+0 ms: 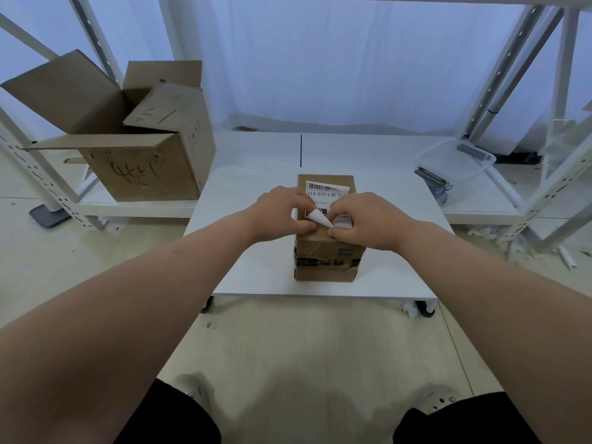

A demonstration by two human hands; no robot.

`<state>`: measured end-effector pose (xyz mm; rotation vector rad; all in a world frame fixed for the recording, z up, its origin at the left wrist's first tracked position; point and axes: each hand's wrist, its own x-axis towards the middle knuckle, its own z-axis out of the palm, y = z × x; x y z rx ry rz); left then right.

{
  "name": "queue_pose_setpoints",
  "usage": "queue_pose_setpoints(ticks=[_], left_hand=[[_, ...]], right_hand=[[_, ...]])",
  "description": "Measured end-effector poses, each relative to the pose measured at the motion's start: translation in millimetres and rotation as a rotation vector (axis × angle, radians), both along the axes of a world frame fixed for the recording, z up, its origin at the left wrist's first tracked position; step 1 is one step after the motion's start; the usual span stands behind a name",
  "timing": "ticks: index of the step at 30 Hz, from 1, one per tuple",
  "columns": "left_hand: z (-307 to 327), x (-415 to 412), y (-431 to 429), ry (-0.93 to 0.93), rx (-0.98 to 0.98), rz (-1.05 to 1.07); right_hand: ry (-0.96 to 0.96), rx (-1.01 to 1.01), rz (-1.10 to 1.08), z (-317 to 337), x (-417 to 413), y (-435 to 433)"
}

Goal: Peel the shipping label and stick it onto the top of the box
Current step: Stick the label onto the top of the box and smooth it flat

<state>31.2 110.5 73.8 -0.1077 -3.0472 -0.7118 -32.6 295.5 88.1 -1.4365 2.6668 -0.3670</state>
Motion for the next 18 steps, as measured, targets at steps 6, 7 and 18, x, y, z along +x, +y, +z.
queue_pose_setpoints(ticks=[6,7,18], left_hand=[[8.0,-0.4,1.3,-0.121,-0.204,-0.009],[8.3,0.9,-3.8,-0.125,-0.193,0.003],[4.0,3.3,-7.6,-0.128,-0.200,-0.027]], right_hand=[[-0.168,0.018,-0.105,2.8,-1.3,17.8],[-0.187,0.017,-0.132,2.9,-2.7,21.0],[-0.339,0.082,-0.113,2.4,-1.6,-0.1]])
